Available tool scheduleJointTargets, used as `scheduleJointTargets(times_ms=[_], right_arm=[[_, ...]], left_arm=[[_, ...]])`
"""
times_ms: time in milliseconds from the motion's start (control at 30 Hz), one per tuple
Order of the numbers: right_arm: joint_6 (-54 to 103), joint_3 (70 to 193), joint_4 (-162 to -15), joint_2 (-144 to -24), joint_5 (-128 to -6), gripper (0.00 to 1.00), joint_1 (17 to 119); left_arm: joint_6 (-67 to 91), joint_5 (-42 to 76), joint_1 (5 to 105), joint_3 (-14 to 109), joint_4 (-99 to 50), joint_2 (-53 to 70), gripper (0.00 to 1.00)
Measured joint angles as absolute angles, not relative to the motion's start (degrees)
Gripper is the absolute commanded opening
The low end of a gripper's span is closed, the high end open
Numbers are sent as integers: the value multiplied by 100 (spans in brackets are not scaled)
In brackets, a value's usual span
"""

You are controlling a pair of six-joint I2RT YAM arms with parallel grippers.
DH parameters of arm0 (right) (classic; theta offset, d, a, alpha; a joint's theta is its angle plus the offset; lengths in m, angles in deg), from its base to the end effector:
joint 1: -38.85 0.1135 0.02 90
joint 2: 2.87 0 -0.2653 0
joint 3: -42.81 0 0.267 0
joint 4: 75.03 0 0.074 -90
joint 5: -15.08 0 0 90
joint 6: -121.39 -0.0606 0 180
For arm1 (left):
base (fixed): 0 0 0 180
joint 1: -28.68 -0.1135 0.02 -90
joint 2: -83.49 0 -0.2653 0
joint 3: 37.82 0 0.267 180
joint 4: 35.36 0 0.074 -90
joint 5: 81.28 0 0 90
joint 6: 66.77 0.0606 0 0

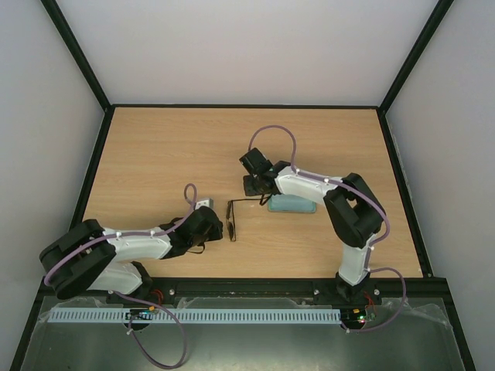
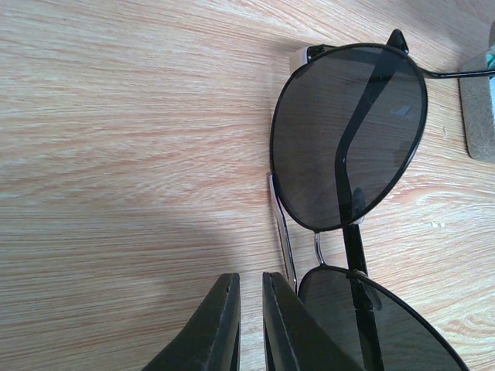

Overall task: Organize the sunglasses
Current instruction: Fold the sunglasses at the center of the board.

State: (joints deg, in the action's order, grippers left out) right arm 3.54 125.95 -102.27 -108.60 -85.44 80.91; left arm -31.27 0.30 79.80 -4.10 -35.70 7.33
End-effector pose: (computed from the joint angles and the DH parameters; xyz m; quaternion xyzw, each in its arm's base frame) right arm 0.3227 0.2762 0.1642 -0.0844 0.9319 0.1254 0.3296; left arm 0.1657 -0.1914 0.1011 -0.0567 0.9102 -0.2820 0.2982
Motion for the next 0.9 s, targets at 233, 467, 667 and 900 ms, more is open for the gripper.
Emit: scheduleJointTargets(times_ms=[233,467,667,900], right_arm=[[400,12763,-10347,-11398,-8610,24,7993],[415,12719,-10446,-11437,-8824,21,8010],[413,12308,-10441,-11177,-8881,19,8023],[376,12016,-10483,-10937,-8861,17,8257]], left_arm=[[-3158,36,8004,-413,-3651,653,12],[-3234,69,8071,-428,-3808,524,12],[-3276,76,8124,-428,-3952,423,12],[-3318,71,8194,-428,-4173,296,12]])
